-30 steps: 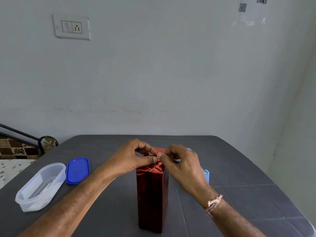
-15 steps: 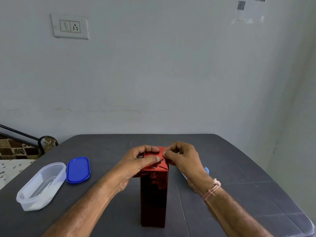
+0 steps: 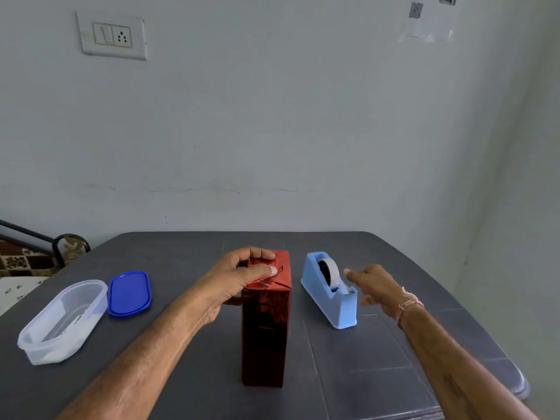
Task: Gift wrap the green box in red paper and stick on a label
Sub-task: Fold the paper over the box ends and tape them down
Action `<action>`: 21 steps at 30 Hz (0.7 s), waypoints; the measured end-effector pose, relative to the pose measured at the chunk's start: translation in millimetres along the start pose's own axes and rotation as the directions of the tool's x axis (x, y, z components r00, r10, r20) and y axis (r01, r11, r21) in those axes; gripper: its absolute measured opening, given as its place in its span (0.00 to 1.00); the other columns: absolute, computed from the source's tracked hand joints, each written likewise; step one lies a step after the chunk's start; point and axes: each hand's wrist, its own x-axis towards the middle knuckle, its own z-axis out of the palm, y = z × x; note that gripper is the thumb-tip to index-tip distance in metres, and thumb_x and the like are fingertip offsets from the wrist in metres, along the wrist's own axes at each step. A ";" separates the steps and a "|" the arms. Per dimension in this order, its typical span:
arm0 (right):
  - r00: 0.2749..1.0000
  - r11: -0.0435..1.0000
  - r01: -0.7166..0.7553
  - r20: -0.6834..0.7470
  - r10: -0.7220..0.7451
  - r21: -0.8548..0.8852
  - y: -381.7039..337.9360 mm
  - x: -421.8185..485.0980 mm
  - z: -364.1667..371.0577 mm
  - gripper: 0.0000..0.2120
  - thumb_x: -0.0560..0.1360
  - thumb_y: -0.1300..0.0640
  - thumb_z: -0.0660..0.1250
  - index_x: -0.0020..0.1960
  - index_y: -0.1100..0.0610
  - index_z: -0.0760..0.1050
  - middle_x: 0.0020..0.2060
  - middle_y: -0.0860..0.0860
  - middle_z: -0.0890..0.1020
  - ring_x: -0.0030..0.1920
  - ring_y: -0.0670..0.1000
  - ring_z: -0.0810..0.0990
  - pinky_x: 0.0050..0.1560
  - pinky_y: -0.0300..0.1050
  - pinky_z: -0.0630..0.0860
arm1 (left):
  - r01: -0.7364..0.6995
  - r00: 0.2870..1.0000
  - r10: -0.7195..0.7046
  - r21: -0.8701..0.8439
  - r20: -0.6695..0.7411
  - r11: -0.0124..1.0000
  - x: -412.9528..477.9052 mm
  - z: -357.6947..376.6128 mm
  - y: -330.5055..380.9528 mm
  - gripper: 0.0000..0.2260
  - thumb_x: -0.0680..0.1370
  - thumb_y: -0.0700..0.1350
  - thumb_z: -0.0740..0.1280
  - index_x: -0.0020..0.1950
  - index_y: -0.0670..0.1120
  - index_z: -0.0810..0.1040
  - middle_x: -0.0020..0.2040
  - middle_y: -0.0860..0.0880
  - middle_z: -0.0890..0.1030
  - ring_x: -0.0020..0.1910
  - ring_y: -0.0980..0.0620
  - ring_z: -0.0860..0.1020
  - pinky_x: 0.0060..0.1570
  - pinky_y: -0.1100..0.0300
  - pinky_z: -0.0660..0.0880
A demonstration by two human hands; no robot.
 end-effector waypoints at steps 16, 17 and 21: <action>0.960 0.958 -0.226 0.205 0.189 0.176 8.9 21.2 0.1 0.09 0.78 0.63 0.71 0.56 0.67 0.81 0.59 0.64 0.79 0.53 0.66 0.84 0.43 0.58 0.85 | -0.012 1.000 0.012 -0.008 0.009 1.000 0.2 -2.6 -0.7 0.11 0.74 0.48 0.77 0.55 0.57 0.84 0.57 0.51 0.83 0.43 0.59 0.84 0.34 0.69 0.76; 0.960 0.953 -0.229 0.207 0.188 0.200 8.7 19.9 -0.6 0.07 0.79 0.63 0.70 0.54 0.65 0.81 0.57 0.64 0.80 0.52 0.66 0.84 0.44 0.59 0.85 | -0.011 1.000 0.011 -0.009 0.010 1.000 0.1 -2.7 -0.8 0.11 0.74 0.48 0.77 0.55 0.56 0.84 0.57 0.51 0.83 0.44 0.59 0.84 0.35 0.69 0.76; 0.962 0.926 -0.240 0.202 0.186 0.290 14.9 16.7 -0.5 0.06 0.79 0.62 0.69 0.54 0.64 0.81 0.56 0.64 0.81 0.50 0.64 0.85 0.41 0.58 0.85 | -0.006 1.000 0.006 -0.015 0.009 1.000 -0.5 -2.7 -1.6 0.11 0.74 0.48 0.78 0.55 0.57 0.85 0.58 0.51 0.83 0.48 0.55 0.84 0.40 0.65 0.76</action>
